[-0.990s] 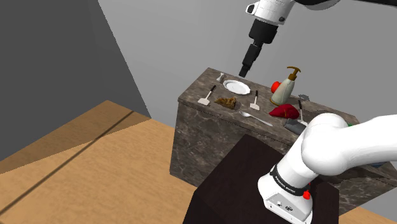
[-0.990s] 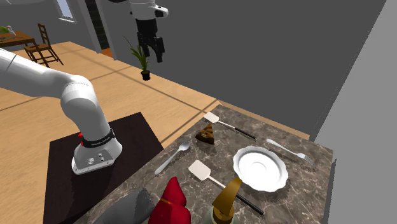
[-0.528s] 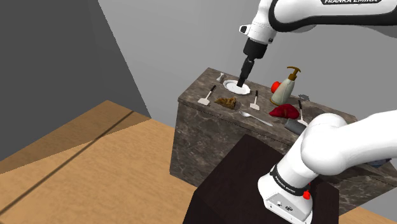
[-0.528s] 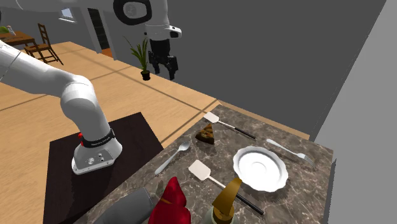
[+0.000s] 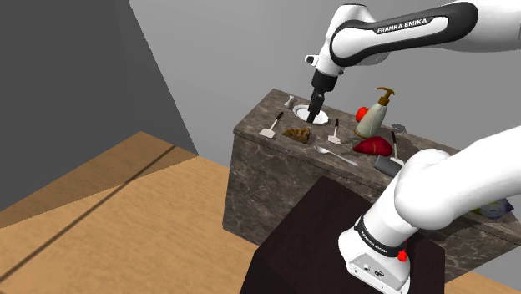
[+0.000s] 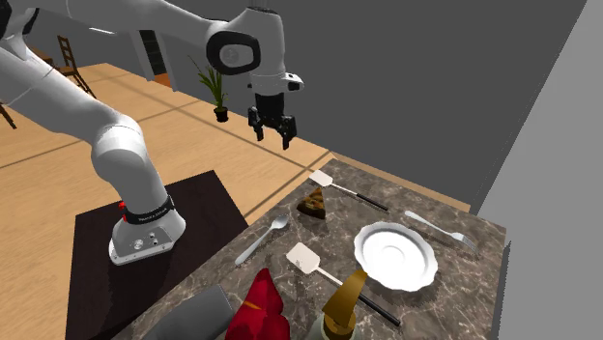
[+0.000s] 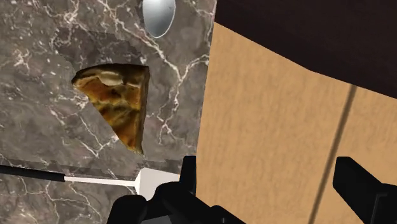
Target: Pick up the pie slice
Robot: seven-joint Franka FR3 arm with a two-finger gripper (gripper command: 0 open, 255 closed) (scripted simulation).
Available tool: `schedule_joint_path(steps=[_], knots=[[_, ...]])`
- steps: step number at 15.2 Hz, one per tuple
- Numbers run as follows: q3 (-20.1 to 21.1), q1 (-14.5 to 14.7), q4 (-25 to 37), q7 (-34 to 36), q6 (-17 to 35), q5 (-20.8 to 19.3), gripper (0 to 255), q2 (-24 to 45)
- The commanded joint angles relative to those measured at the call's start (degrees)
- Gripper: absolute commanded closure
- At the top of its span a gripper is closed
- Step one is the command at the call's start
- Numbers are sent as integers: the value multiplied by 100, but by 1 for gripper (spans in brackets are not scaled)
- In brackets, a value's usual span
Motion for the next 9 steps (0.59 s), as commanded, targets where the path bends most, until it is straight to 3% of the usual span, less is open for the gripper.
schedule_joint_path(steps=[1, 9], knots=[[-206, 6, 59, -350, 323, -49, 0, 388], [-904, 100, 638, -1847, 1452, 265, 0, 2182]])
